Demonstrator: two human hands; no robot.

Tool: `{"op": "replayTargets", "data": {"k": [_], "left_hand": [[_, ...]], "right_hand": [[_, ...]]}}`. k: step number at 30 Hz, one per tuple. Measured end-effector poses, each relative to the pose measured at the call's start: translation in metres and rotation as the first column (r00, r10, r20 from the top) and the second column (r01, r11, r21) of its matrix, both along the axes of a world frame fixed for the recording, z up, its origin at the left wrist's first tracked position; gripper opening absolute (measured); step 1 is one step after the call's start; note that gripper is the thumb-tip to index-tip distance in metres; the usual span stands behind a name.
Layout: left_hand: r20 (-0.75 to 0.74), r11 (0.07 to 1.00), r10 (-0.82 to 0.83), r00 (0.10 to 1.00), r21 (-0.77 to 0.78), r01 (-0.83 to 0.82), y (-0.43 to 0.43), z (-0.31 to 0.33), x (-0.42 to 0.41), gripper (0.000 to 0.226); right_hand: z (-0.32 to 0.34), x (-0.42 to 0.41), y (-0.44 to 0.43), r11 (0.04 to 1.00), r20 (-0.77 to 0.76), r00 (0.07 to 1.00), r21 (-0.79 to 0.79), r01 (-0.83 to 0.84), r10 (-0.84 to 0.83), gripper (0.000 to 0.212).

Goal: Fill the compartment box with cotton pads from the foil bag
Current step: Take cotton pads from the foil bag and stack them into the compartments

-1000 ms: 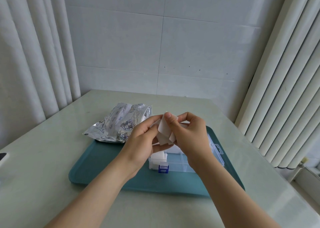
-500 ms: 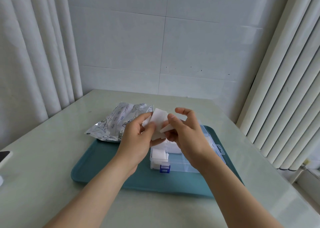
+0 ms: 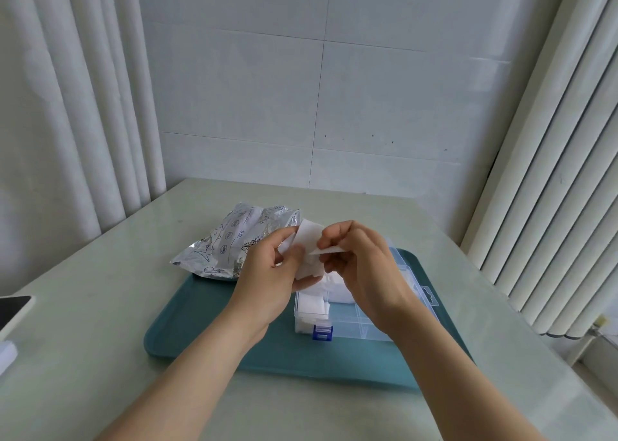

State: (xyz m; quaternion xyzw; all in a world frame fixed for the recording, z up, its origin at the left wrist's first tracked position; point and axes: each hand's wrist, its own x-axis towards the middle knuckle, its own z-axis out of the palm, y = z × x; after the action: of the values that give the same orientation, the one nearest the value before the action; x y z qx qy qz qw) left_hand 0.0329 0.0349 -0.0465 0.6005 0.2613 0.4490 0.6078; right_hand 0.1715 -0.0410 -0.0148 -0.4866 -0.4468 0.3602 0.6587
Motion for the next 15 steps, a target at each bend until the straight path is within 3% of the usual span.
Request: {"op": "replayTargets", "data": {"k": [2, 4, 9, 15], "left_hand": [[0.007, 1.000, -0.001, 1.000, -0.005, 0.001, 0.0007, -0.0001, 0.0003, 0.028], [0.012, 1.000, -0.010, 1.000, 0.003, 0.010, 0.0004, 0.0004, -0.0002, 0.027], [0.007, 1.000, -0.023, 1.000, 0.015, 0.023, -0.0002, 0.0015, -0.0011, 0.027], [-0.019, 0.991, -0.124, 0.992, 0.048, 0.125, -0.0029, 0.0013, 0.0003, 0.035]], "right_hand": [[0.0031, 0.0008, -0.0025, 0.996, -0.092, 0.992, 0.041, -0.078, 0.082, 0.039], [0.0050, -0.0005, -0.0056, 0.992, -0.109, 0.987, 0.061, -0.110, 0.116, 0.040], [0.0021, -0.0056, -0.0071, 0.997, 0.039, 0.997, 0.041, 0.064, -0.066, 0.009], [0.0000, -0.0081, -0.0049, 0.964, 0.102, 0.960, -0.019, 0.265, -0.262, 0.006]]}}
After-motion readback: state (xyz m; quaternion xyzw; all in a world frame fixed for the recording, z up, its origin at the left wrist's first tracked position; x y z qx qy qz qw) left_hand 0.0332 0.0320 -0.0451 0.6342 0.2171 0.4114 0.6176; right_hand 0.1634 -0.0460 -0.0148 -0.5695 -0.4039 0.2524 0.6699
